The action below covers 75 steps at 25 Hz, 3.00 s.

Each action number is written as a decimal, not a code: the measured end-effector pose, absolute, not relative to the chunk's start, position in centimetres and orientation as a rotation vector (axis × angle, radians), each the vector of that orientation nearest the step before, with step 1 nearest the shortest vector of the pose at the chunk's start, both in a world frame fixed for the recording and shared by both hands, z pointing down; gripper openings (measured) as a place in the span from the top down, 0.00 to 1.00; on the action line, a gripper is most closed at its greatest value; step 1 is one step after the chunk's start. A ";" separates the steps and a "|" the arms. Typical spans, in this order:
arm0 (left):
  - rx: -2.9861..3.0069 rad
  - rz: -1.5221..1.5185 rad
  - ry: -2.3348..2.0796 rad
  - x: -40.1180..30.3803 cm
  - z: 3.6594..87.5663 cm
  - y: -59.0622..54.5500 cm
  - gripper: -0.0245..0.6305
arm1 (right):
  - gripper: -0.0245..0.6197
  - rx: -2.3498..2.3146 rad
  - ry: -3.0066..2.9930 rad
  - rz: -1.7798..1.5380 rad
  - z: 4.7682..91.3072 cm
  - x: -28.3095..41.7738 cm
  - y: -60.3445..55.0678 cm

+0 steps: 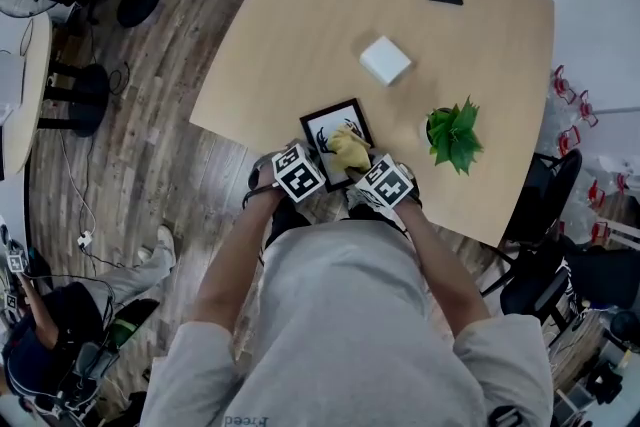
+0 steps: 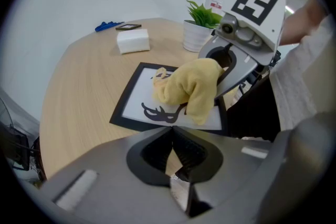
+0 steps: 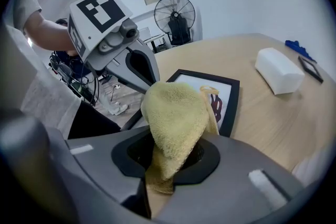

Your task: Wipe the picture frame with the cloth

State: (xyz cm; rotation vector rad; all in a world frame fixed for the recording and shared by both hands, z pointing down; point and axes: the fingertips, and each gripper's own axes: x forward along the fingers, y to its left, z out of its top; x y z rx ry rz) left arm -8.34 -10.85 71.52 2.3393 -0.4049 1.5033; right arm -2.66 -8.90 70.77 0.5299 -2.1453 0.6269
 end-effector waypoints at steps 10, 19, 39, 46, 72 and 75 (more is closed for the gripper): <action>2.328 1.500 -0.408 -8.3 71.5 -11.0 0.88 | 0.85 0.623 -2.182 0.598 70.7 -3.7 -12.5; 2.323 1.509 -0.409 -8.2 71.5 -10.8 0.88 | 0.85 0.676 -2.192 0.564 70.5 -4.7 -15.1; 2.317 1.439 -0.439 -8.2 71.4 -10.9 0.88 | 0.84 0.775 -2.176 0.500 69.7 -7.8 -22.3; 2.330 1.418 -0.416 -8.3 71.4 -10.8 0.88 | 0.84 0.676 -2.175 0.513 69.7 -10.0 -21.7; 2.443 1.388 -0.303 -8.7 71.4 -10.5 0.88 | 0.84 0.624 -2.096 0.614 71.0 -8.6 -13.1; 2.457 1.372 -0.269 -8.8 71.3 -10.5 0.88 | 0.84 0.696 -2.062 0.664 70.9 -8.1 -12.1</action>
